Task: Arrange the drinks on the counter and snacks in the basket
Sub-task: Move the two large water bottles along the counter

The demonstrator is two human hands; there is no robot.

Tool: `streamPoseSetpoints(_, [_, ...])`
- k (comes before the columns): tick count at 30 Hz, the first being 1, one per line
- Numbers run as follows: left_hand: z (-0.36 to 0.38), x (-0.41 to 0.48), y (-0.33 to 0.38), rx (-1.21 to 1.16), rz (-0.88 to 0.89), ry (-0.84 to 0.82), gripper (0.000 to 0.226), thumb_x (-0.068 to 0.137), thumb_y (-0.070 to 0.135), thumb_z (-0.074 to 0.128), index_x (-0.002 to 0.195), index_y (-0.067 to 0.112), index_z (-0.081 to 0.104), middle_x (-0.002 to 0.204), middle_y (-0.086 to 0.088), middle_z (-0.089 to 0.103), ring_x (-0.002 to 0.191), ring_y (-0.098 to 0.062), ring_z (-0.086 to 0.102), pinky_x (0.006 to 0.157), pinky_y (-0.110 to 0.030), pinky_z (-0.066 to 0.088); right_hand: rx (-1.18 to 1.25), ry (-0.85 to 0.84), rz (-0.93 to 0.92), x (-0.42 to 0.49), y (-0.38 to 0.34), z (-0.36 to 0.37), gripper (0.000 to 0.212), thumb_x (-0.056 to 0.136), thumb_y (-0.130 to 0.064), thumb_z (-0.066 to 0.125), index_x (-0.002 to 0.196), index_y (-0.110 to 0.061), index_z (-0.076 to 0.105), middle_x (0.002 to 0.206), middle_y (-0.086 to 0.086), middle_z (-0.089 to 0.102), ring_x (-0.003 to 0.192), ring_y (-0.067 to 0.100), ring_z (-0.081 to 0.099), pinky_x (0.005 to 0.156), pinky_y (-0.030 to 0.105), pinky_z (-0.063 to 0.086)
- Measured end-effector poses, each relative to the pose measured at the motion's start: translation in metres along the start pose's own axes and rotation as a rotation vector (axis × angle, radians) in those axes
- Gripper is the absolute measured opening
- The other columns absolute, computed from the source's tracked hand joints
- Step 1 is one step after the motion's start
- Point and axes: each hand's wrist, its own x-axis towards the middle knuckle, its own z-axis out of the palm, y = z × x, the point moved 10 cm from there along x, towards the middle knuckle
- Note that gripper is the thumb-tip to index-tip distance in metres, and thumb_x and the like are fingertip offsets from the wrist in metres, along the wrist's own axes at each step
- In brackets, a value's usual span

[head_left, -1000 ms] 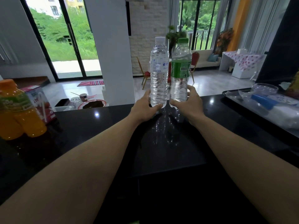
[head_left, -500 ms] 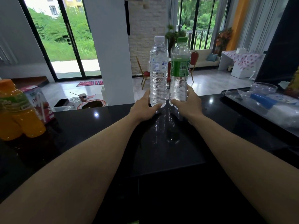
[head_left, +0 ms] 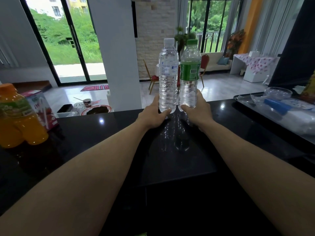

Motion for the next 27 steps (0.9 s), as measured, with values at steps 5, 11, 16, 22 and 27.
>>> streamPoseSetpoints(5, [0.0013,0.0017,-0.0023,0.027,-0.019,-0.002,0.086,0.091,0.065,0.053,0.157,0.039,0.003,0.145,-0.001,0.054,0.132,-0.029,0.051,0.1,-0.044,0.039,-0.012,-0.01,0.02,0.0014,0.0022,0.003,0.075,0.086,-0.02,0.072,0.151,-0.028,0.035,0.13,0.002,0.065,0.113,0.021,0.063,0.099,0.035,0.05])
streamPoseSetpoints(11, [0.0005,0.0023,-0.0018,0.012,-0.002,0.011,0.086,0.09,0.065,0.054,0.157,0.038,0.006,0.144,-0.001,0.055,0.13,-0.029,0.052,0.097,-0.044,0.04,-0.066,-0.022,0.025,0.0038,0.0033,0.006,0.077,0.09,-0.021,0.067,0.155,-0.028,0.024,0.126,0.004,0.065,0.107,0.025,0.063,0.086,0.029,0.044])
streamPoseSetpoints(16, [0.0017,0.004,-0.0044,0.015,-0.014,0.008,0.088,0.089,0.067,0.053,0.156,0.038,0.005,0.142,0.0,0.057,0.129,-0.029,0.053,0.094,-0.042,0.039,-0.108,-0.029,0.048,0.0058,0.0067,0.0072,0.076,0.091,-0.025,0.064,0.154,-0.03,0.022,0.129,0.007,0.063,0.11,0.029,0.061,0.092,0.035,0.048])
streamPoseSetpoints(22, [-0.0027,0.0004,-0.0019,-0.063,0.013,0.036,0.085,0.085,0.066,0.058,0.153,0.039,0.016,0.143,0.006,0.056,0.127,-0.022,0.056,0.098,-0.041,0.04,-0.082,-0.032,0.031,0.0055,0.0044,0.0064,0.076,0.09,-0.024,0.066,0.154,-0.027,0.025,0.132,0.004,0.063,0.114,0.027,0.061,0.095,0.035,0.049])
streamPoseSetpoints(27, [-0.006,-0.0012,0.0023,-0.141,0.037,0.038,0.074,0.083,0.061,0.065,0.146,0.039,0.033,0.137,0.012,0.06,0.124,-0.014,0.058,0.106,-0.049,0.042,-0.059,-0.023,0.062,0.0033,0.0059,0.0037,0.088,0.087,-0.026,0.068,0.159,-0.026,0.016,0.134,0.002,0.06,0.117,0.024,0.058,0.088,0.028,0.042])
